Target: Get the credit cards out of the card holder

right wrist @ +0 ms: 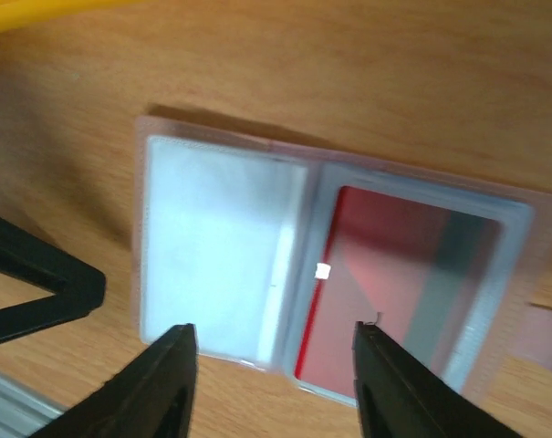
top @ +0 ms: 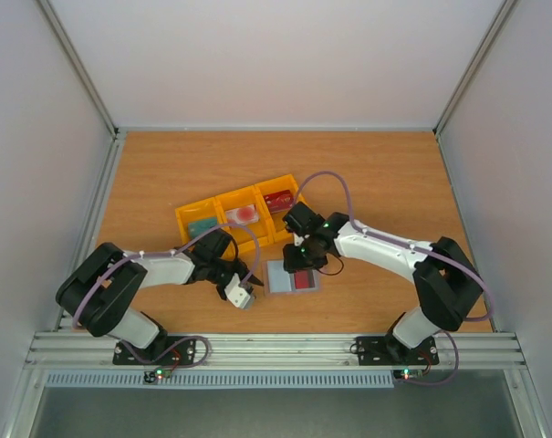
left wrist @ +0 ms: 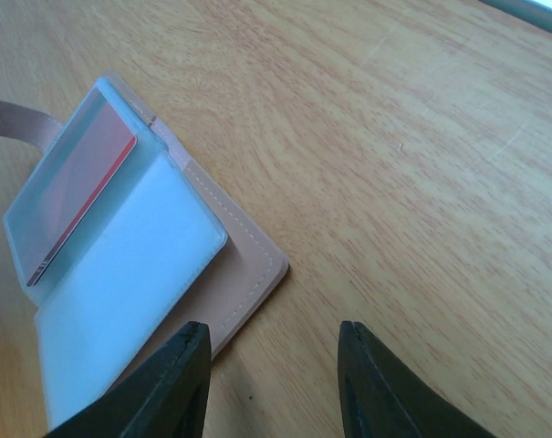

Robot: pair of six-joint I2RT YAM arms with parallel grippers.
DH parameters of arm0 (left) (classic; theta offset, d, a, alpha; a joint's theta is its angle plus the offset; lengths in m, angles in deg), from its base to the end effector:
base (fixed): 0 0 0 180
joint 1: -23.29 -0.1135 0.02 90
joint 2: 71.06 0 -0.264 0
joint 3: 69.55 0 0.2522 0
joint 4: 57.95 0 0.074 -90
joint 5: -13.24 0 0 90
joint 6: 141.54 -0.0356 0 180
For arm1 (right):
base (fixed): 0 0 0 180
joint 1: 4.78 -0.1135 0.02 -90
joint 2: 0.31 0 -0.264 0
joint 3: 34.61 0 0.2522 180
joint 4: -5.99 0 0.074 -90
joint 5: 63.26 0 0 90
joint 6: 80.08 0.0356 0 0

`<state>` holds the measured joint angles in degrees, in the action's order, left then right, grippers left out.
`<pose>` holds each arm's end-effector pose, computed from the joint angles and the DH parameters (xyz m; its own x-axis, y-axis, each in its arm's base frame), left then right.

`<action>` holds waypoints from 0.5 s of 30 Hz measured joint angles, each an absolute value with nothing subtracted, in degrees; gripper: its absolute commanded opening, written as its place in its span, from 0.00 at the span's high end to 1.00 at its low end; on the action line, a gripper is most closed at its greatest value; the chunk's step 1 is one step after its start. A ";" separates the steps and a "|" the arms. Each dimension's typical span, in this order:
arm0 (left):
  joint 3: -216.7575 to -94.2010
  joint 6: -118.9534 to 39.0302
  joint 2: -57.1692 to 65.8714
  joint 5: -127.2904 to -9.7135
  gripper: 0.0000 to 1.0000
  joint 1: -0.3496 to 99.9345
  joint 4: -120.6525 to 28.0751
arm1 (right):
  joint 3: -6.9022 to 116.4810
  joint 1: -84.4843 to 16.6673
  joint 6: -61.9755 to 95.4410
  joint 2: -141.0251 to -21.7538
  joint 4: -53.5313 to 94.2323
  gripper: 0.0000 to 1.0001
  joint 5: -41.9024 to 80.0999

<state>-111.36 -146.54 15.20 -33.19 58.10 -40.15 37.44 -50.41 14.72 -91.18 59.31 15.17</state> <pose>0.1742 -0.1510 0.1120 0.7378 0.3661 -0.5671 0.6648 -0.5392 0.5170 0.2020 0.2167 0.1925 -0.7255 -0.6244 -0.2896 -0.6850 0.6958 0.2159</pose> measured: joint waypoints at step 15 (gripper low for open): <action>-110.51 -145.86 13.59 -33.63 0.55 58.14 -41.07 | 37.13 -41.97 8.68 -90.61 67.70 0.29 23.67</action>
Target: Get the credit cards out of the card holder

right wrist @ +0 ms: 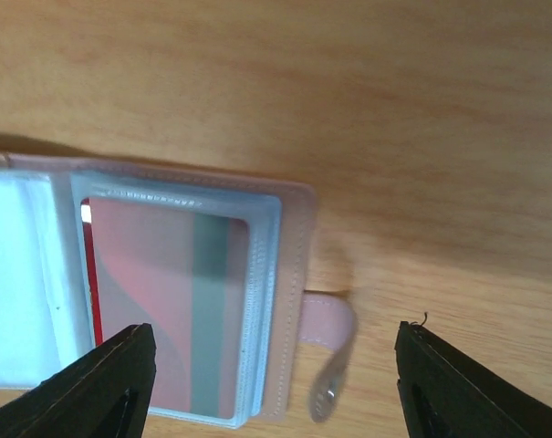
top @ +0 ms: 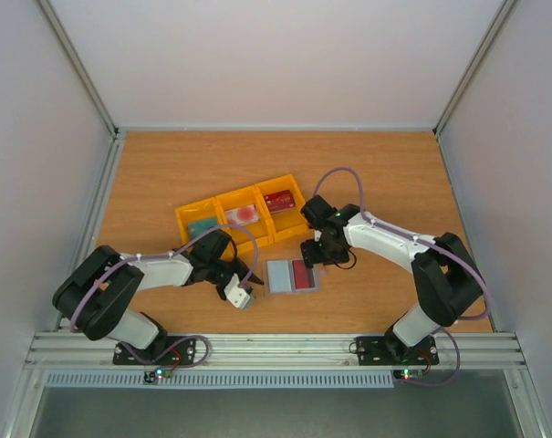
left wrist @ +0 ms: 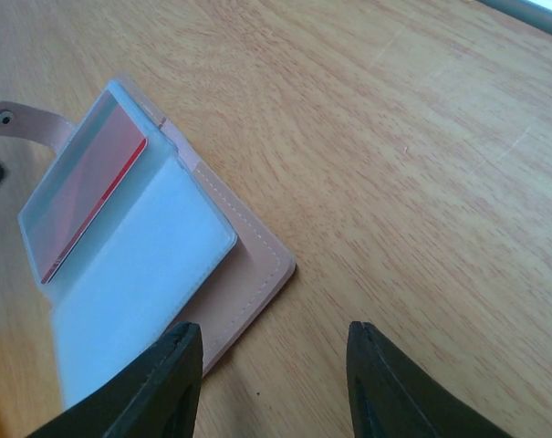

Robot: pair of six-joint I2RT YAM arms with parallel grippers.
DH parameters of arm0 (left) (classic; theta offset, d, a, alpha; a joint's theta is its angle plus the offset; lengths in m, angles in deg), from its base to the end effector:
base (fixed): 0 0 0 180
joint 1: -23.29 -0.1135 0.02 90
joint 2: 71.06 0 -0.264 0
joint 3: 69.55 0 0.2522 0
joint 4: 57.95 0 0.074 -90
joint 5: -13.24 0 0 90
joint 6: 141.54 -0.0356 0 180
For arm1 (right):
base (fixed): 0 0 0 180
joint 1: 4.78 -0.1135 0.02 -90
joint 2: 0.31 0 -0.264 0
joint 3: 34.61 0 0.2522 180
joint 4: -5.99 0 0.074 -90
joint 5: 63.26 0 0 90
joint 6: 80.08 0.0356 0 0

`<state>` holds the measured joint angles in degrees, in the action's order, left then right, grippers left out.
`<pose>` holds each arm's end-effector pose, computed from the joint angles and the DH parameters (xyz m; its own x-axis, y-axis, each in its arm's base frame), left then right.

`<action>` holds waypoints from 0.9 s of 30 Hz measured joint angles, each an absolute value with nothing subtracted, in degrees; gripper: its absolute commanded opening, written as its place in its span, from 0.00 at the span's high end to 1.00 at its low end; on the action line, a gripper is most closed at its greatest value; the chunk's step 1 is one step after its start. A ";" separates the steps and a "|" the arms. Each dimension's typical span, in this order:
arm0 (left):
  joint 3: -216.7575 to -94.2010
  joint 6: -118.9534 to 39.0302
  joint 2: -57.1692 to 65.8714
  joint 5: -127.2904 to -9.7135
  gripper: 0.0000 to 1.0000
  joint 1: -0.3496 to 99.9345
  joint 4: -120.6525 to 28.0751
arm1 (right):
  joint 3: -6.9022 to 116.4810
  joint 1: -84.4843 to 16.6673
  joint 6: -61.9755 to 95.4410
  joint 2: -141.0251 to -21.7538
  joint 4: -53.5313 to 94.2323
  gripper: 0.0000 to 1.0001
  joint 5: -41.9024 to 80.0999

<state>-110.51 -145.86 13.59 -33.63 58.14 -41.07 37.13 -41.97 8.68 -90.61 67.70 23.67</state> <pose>0.1723 -0.1496 0.1151 0.7446 0.3683 -0.5567 0.6605 -0.5269 0.5348 0.2211 0.1702 0.1892 -0.7718 -0.6127 -0.1701 -0.6277 0.7769 0.0491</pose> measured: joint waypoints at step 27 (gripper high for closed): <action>-122.71 -39.75 6.96 -41.23 0.11 58.30 -38.19 | 31.25 -37.88 3.98 -93.21 62.15 0.99 12.50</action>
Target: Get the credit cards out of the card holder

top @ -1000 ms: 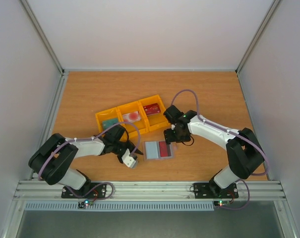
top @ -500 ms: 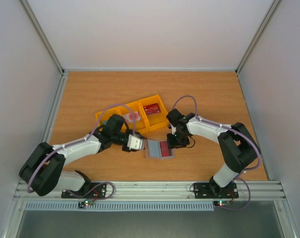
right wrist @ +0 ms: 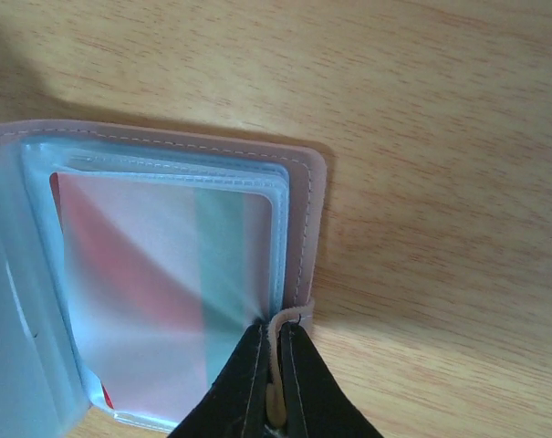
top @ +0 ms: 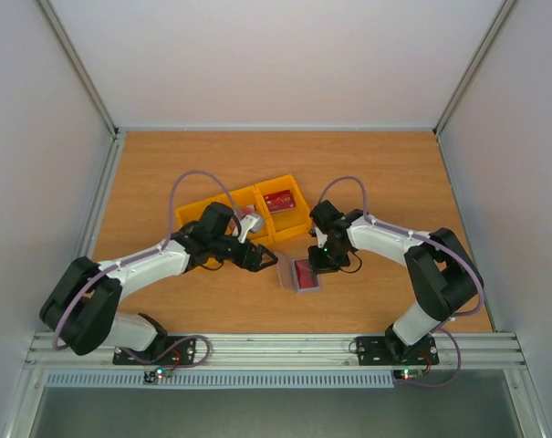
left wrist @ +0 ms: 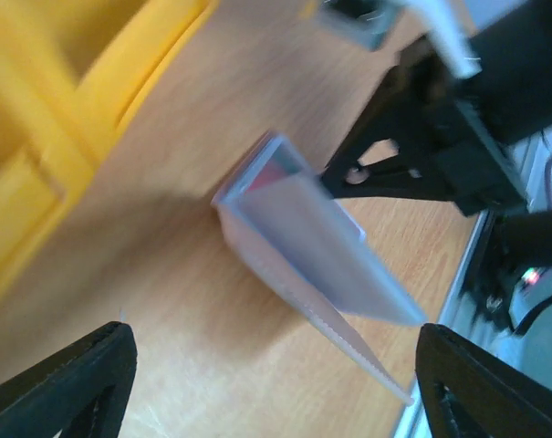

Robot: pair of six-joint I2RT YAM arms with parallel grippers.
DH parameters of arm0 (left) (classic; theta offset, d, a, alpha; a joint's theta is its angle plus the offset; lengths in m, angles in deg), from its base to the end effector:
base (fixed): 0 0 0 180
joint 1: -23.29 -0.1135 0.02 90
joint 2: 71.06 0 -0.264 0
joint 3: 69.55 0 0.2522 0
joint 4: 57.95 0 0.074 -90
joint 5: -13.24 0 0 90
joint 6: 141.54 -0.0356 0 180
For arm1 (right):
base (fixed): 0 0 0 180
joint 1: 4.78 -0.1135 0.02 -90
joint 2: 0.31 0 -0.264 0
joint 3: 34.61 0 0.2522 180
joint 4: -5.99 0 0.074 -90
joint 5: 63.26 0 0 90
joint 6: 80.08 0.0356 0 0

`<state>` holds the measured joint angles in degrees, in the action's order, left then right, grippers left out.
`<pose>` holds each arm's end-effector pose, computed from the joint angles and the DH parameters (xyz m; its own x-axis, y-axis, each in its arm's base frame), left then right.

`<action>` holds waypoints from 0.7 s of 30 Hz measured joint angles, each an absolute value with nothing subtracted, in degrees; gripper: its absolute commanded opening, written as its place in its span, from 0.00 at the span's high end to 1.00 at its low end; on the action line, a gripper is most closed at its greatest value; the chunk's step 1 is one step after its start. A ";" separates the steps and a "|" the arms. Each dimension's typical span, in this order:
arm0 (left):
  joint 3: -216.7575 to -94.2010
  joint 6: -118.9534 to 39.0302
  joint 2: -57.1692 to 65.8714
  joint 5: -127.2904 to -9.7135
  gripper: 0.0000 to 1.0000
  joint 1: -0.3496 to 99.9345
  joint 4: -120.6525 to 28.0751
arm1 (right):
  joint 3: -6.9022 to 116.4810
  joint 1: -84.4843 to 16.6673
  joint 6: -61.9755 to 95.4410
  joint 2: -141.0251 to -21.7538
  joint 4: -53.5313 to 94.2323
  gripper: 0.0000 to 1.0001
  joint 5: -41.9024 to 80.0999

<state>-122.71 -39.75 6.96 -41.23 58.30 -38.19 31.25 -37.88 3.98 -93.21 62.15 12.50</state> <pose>0.2071 -0.1703 0.1934 -0.7278 0.3068 -0.6134 0.6711 0.5025 -0.5450 0.2221 0.1552 0.1548 -0.7701 -0.6217 -0.1430 -0.6368 0.7357 0.2307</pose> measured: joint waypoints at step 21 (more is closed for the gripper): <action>-119.45 -23.84 17.26 -39.73 0.01 64.31 -51.30 | 29.92 -38.52 4.12 -90.85 60.97 0.99 9.44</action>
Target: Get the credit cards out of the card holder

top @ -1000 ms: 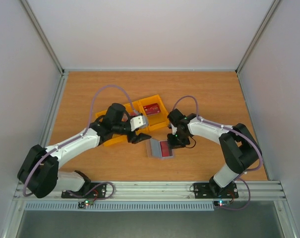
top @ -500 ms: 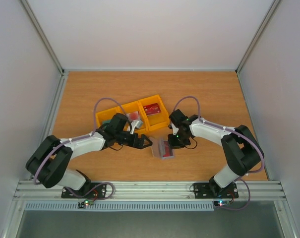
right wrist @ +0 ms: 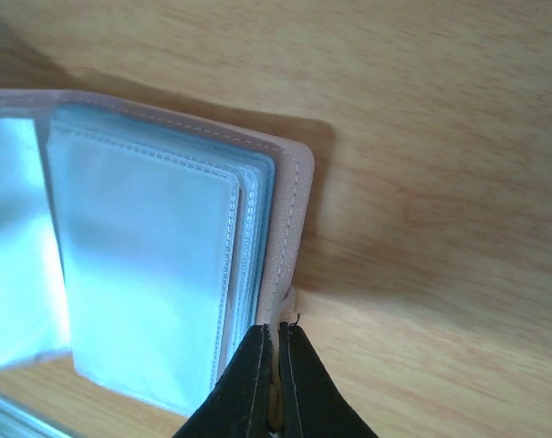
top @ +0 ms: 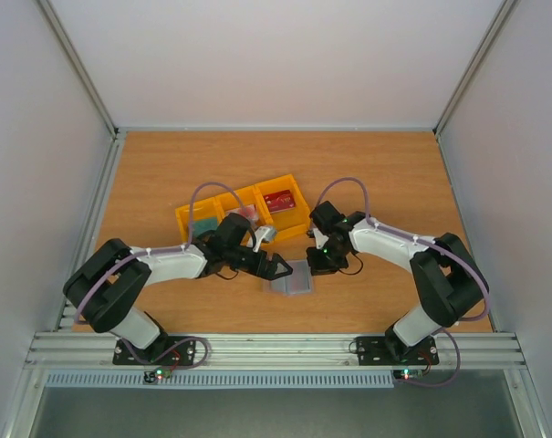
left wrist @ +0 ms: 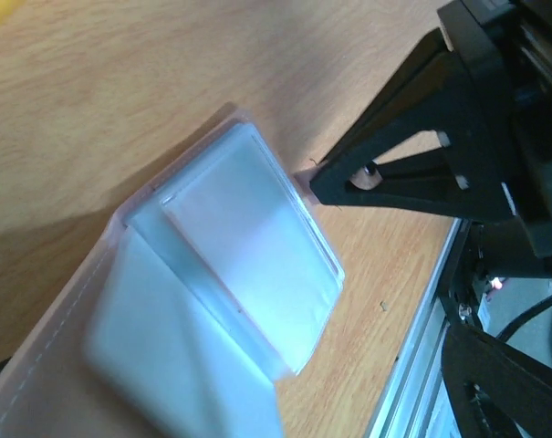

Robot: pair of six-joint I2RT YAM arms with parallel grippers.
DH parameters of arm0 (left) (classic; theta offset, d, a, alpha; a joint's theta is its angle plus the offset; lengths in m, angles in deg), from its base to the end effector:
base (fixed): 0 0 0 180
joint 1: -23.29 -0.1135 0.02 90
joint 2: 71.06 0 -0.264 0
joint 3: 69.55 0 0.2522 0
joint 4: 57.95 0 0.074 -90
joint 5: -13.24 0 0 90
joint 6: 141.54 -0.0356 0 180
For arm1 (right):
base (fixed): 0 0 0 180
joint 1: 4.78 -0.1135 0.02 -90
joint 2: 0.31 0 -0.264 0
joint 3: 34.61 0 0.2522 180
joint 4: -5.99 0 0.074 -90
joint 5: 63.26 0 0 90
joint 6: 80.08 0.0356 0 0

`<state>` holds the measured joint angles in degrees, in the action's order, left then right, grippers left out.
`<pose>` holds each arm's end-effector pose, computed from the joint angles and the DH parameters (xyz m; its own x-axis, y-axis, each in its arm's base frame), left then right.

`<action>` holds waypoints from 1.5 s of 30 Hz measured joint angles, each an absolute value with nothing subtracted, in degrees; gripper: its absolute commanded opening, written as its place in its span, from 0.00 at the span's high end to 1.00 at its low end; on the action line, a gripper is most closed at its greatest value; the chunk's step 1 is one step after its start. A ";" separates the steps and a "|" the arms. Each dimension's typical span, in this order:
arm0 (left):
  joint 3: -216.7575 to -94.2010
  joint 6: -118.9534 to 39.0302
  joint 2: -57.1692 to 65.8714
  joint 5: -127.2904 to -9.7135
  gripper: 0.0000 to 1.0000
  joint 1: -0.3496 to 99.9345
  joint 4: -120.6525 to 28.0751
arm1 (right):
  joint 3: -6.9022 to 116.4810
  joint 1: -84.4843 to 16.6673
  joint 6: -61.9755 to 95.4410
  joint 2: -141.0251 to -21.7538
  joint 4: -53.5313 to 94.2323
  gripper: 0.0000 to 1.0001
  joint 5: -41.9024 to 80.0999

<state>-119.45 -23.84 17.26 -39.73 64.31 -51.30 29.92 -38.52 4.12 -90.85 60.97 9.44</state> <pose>0.1988 -0.2014 0.1482 -0.8657 0.2612 -0.4271 0.4997 0.5021 -0.7058 0.2154 0.1566 0.1602 -0.7596 -0.6234 -0.1855 -0.6491 0.7087 0.2764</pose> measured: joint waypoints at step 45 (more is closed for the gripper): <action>-117.07 -35.05 -17.25 -19.22 1.00 55.19 -75.17 | 27.62 -33.64 -12.12 -33.78 50.50 0.02 -5.71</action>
<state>-117.07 -35.05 -17.25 -19.22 55.19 -75.17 27.62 -33.64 -12.12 -33.78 50.50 -5.71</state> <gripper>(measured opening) 0.033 0.982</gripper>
